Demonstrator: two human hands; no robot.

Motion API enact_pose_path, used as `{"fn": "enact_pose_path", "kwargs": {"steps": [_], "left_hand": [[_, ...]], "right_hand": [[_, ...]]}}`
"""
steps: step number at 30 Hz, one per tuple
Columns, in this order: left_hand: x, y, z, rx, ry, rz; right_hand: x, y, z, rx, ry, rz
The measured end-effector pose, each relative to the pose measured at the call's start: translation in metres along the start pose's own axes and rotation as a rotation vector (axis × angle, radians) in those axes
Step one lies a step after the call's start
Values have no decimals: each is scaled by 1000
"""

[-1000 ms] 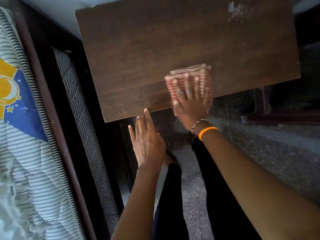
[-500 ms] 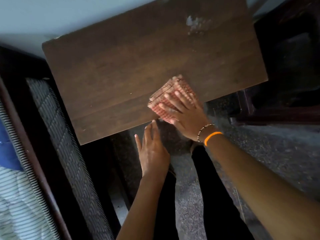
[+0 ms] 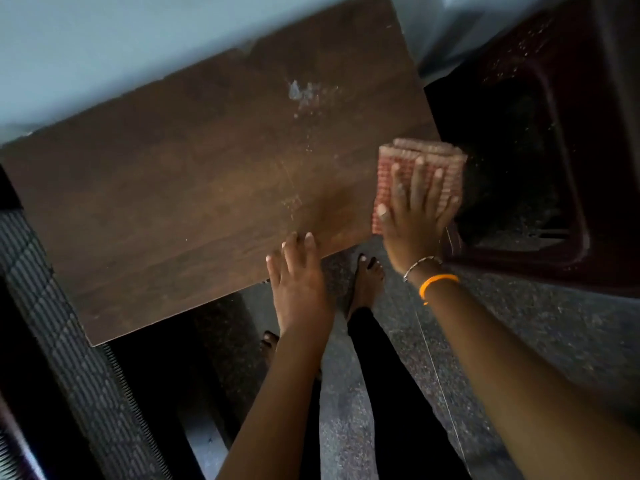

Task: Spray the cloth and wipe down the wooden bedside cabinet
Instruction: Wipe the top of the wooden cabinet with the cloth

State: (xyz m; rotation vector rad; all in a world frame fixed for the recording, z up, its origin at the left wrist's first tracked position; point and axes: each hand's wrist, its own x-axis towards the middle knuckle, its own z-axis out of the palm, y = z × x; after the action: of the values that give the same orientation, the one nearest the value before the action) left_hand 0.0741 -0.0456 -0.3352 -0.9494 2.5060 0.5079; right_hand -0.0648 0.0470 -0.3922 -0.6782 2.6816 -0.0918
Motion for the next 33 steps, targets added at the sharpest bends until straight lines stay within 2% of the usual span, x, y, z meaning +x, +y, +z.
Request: {"fn": "enact_pose_path", "kwargs": {"steps": [3, 8, 11, 14, 22, 26, 29, 33], "left_hand": [[-6, -2, 7, 45, 50, -47], [-9, 0, 9, 167, 4, -163], [0, 5, 6, 229, -23, -182], [15, 13, -7, 278, -60, -159], [47, 10, -15, 382, -130, -133], [46, 5, -5, 377, -47, -139], [44, -2, -3, 302, -6, -121], [42, -4, -4, 261, 33, -116]], "right_hand": [[-8, -34, 9, -79, -47, -297], [25, -96, 4, -149, -121, -769], [55, -107, -3, -177, -170, -891], [75, -92, -8, -148, -76, -852], [110, -2, -35, -73, 54, -305], [72, -4, -22, -26, 66, -116], [53, -29, -14, -28, 46, -226], [64, -83, -5, -79, 17, -572]]}}
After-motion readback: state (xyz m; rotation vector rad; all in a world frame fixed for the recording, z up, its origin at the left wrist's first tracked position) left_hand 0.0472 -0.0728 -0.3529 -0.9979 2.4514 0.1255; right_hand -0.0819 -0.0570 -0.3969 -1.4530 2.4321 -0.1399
